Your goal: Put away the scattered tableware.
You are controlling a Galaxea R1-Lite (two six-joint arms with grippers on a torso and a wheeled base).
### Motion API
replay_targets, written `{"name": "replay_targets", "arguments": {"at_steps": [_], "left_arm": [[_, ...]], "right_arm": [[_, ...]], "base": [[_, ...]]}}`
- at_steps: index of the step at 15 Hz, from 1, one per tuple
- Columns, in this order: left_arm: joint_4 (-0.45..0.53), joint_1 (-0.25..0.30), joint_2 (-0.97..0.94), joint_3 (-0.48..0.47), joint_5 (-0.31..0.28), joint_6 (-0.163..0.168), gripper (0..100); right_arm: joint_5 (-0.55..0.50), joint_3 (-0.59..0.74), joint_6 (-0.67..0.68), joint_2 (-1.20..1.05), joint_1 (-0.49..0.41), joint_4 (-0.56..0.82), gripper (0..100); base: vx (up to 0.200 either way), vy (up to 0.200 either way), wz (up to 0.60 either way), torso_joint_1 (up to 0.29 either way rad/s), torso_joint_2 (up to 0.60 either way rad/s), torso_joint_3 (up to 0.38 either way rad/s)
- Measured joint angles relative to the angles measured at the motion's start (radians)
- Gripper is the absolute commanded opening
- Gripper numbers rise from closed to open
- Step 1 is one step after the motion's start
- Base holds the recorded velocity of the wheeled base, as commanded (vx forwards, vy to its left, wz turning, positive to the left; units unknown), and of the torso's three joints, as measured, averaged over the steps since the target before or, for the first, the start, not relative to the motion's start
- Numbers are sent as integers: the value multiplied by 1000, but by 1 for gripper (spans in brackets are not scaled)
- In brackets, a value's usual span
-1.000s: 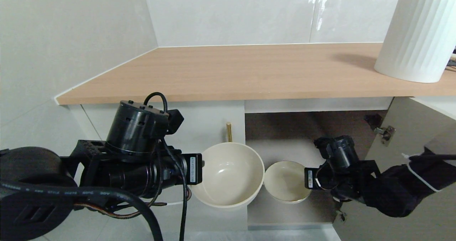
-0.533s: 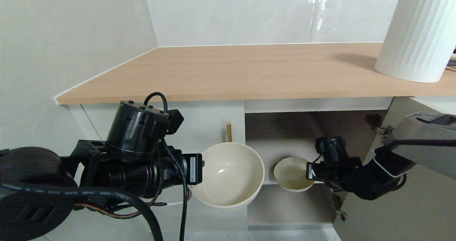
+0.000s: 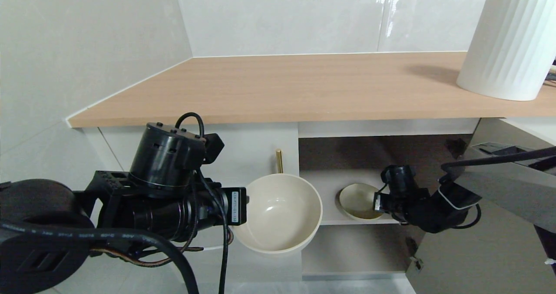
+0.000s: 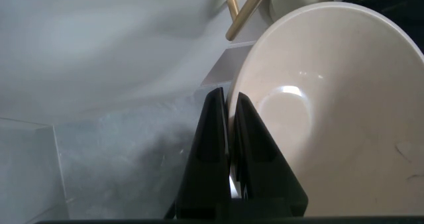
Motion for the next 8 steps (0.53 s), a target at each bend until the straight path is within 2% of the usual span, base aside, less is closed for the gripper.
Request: {"name": "replay_targets", "arguments": {"at_steps": [8], "left_arm": [[0, 0, 0, 0, 0, 0, 0]], "right_arm": [[-9, -50, 65, 26, -14, -32, 0]], "base": [[0, 0, 0, 0, 0, 0]]}}
